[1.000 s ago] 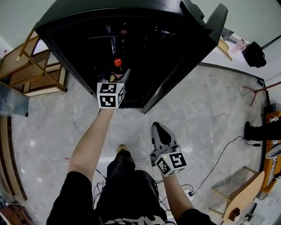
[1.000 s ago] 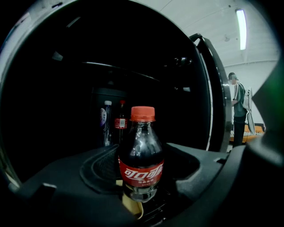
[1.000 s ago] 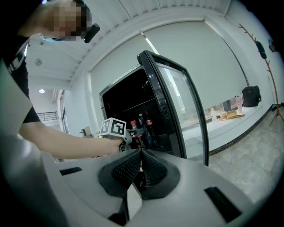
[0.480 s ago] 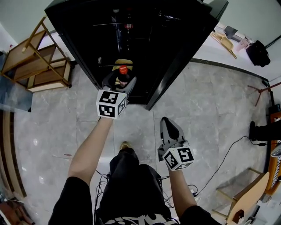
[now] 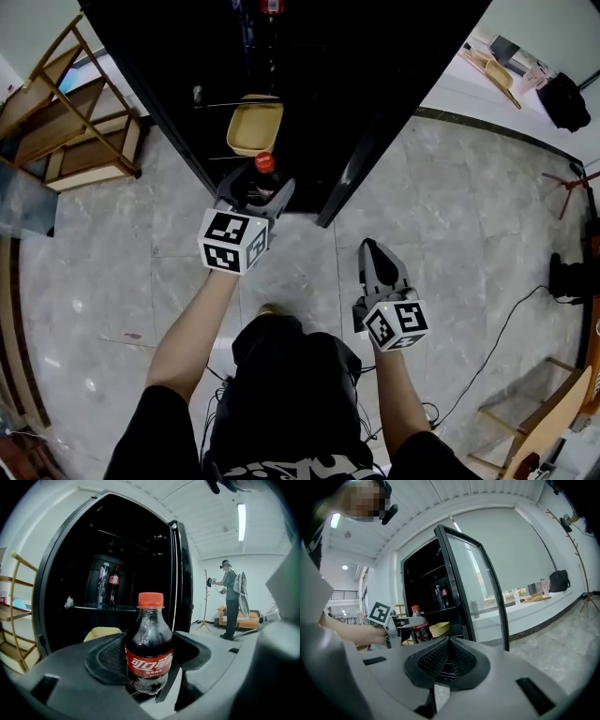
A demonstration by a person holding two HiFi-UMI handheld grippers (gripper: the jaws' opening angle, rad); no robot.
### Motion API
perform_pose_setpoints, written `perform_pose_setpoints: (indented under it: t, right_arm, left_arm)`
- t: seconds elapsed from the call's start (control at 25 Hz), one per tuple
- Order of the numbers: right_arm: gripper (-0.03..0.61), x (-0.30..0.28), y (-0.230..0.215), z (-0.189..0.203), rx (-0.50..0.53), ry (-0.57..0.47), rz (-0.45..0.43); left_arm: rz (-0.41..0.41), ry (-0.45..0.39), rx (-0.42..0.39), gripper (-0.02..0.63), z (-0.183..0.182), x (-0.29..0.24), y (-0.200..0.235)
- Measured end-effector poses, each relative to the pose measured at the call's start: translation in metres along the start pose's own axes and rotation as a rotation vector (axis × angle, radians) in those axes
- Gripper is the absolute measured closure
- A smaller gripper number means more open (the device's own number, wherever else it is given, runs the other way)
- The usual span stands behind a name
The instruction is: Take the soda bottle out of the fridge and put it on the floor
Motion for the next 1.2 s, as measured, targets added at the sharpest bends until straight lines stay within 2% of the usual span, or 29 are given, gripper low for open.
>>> perform_pose_setpoints:
  t: [0.24, 0.52, 0.96, 1.2]
  right_arm:
    - [0.555, -0.022, -0.02, 0.077, 0.007, -0.018, -0.019]
    - [0.555, -0.043, -0.043, 0.144, -0.012, -0.053, -0.024]
    - [0.555, -0.043, -0.063, 0.181, 0.017, -0.037, -0.005]
    - [0.555, -0.041, -0.071, 0.202, -0.001, -0.024, 0.009]
  left_arm:
    - [0.023, 0.01, -0.036, 0.31, 0.075, -0.015, 0.0]
    - [0.038, -0.018, -0.057, 0.31, 0.137, -0.028, -0.004]
    - [0.08, 0.025, -0.06, 0.31, 0.208, -0.037, -0.024]
    - [0.091, 0.049, -0.037, 0.31, 0.261, -0.049, -0.031]
Point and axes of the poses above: the fingertips, and each gripper's own axes: x backward along the fingers, y to its left, z out of its underside, the point moved 2 cm from there along x, backward along the fingers, and after that the axes turned 6 degrees about z, right-handed, at the moved point
